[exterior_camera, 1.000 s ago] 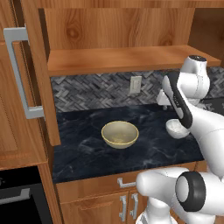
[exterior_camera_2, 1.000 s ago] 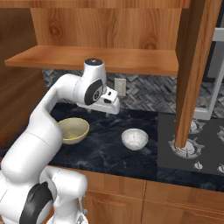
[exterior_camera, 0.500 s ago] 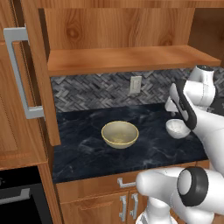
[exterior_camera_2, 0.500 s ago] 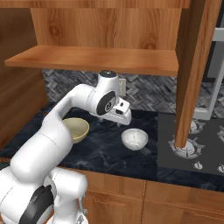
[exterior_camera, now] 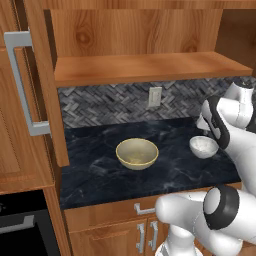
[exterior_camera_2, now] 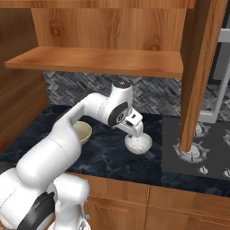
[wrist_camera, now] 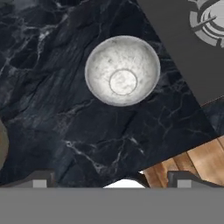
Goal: Pick up the bowls on the counter and stack them on top of one another in the open cabinet. Place the smaller bowl on top of the larger bowl.
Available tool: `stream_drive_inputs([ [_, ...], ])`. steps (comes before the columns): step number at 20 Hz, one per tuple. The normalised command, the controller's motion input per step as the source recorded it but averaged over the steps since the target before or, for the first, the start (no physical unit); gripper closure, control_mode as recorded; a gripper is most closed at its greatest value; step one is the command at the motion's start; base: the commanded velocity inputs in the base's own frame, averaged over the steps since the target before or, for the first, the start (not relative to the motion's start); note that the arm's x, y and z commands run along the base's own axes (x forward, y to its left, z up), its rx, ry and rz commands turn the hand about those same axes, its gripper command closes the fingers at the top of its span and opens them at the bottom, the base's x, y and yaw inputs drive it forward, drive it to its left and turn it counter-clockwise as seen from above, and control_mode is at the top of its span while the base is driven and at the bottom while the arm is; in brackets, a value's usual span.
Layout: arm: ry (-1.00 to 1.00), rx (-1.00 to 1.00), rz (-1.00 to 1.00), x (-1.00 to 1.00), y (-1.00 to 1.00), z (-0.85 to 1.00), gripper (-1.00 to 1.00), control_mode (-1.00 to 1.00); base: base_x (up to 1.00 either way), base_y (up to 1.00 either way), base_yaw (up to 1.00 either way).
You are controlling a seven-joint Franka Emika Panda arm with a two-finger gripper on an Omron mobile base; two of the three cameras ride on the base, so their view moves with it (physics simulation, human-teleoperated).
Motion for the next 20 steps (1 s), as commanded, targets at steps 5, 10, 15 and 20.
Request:
stream_drive_inputs([
  [5, 0.02, 0.04, -0.23, 0.0, -0.23, -0.15, -1.0, -1.0, 0.0, 0.0, 0.0],
  [10, 0.04, 0.05, -0.22, 0.0, -0.25, -0.16, -1.0, -1.0, 0.0, 0.0, 0.0],
  [15, 0.06, 0.04, -0.19, 0.0, -0.27, -0.18, -1.0, -1.0, 0.0, 0.0, 0.0],
  [20, 0.04, 0.04, -0.13, 0.0, -0.16, -0.19, -1.0, -1.0, 0.0, 0.0, 0.0],
])
